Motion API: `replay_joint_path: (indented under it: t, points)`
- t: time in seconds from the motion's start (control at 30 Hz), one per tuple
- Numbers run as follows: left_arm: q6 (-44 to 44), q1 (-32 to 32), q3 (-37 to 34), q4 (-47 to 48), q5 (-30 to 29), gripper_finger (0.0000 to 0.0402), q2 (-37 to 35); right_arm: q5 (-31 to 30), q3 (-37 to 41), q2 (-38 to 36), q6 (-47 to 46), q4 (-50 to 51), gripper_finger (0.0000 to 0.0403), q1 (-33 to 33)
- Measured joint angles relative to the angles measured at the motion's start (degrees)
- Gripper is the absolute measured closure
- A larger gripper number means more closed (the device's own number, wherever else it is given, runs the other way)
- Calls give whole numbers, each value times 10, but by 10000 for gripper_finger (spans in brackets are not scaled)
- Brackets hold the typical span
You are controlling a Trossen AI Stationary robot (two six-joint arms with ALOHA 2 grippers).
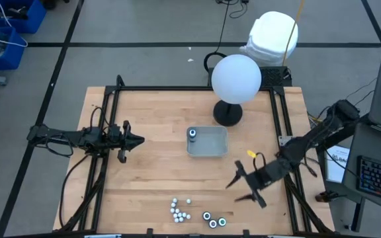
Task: Pick & Place food coloring
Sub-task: Put the green food coloring bottle into the gray bin
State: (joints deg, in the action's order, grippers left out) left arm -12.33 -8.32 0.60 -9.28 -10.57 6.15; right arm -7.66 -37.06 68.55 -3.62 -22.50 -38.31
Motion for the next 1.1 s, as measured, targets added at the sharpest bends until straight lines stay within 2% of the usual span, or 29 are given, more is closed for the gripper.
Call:
replay_joint_path:
  t: [0.2,0.43,0.67,0.9,1.0,1.1]
  points:
    - [-1,0,0,0,0,362,0,-22,0,82,-30,-91,104,-45]
    - [0,0,0,0,0,362,0,-63,-47,158,-21,-127,102,-80]
    - [0,0,0,-5,0,362,0,-150,-156,222,-13,-25,99,-113]
    - [1,0,0,-18,0,362,0,-275,-249,286,-52,73,99,-163]
    - [7,0,0,-20,0,362,0,-324,-262,301,-82,95,99,-179]
    - [21,0,0,-29,0,362,0,-330,-262,309,-117,102,99,-185]
